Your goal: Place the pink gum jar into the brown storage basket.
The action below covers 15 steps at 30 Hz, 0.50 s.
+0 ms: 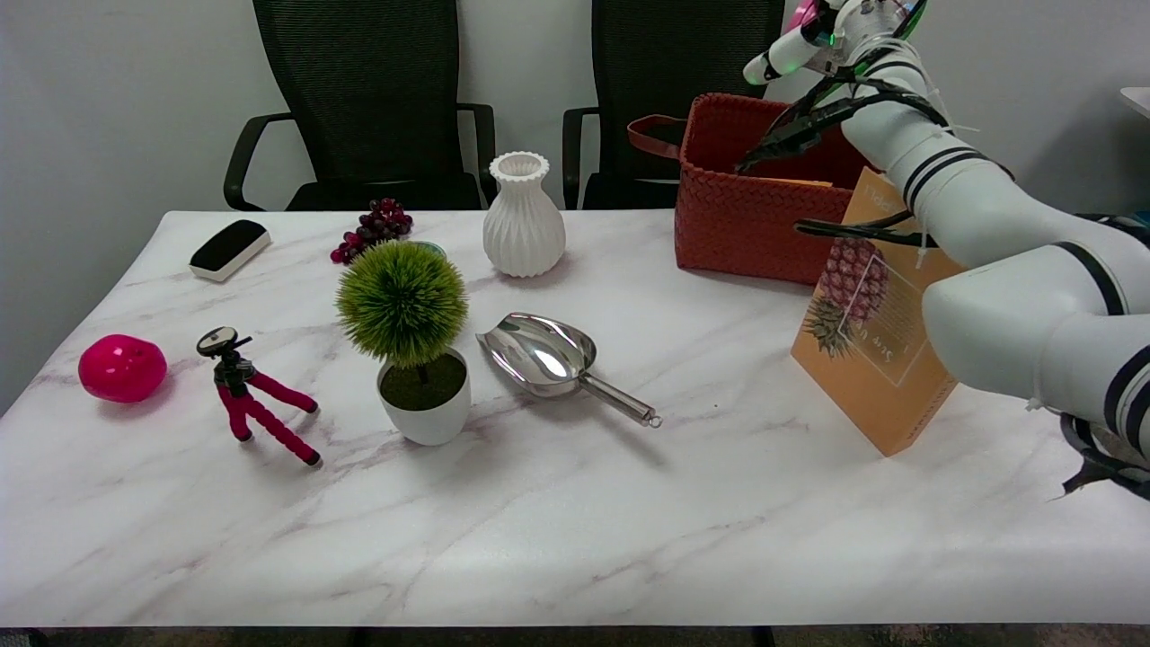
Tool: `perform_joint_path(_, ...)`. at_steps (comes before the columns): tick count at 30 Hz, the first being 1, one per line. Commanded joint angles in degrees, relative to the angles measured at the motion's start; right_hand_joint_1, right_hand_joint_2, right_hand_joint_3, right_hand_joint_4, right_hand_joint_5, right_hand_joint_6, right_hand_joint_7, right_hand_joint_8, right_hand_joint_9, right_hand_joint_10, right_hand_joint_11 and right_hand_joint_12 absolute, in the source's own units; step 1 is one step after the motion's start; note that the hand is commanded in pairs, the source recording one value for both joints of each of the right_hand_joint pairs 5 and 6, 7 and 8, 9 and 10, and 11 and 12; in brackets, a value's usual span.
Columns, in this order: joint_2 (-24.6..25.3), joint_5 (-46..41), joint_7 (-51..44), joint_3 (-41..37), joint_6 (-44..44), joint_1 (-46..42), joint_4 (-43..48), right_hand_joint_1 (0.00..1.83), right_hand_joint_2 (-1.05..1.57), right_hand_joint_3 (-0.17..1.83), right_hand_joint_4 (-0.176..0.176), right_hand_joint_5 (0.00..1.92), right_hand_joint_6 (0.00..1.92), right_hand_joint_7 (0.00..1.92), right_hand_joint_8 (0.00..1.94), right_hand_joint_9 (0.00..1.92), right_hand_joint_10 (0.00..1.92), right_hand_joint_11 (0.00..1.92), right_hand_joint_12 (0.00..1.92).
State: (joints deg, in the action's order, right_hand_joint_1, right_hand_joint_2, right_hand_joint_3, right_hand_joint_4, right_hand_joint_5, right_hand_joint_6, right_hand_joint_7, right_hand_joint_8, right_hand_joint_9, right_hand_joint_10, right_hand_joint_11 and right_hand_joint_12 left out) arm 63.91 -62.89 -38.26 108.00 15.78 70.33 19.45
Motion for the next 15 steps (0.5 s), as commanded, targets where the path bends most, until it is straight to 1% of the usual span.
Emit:
perform_joint_path(1,1.9,-3.5,-1.9,1.1,-0.3,-0.3,0.1,1.00,0.39,0.41,0.000,1.00,1.00,1.92,1.92,1.89,1.89,1.92,1.92)
perform_joint_path(6,2.0,-4.8,-2.1,1.1,0.3,-1.4,-1.2,1.00,0.38,0.41,0.000,0.98,0.98,1.92,1.92,1.88,1.88,1.92,1.92)
perform_joint_path(15,2.1,-4.9,-1.6,1.2,0.3,-2.9,-0.6,1.01,0.37,0.40,0.000,0.97,0.97,1.92,1.92,1.88,1.88,1.92,1.92)
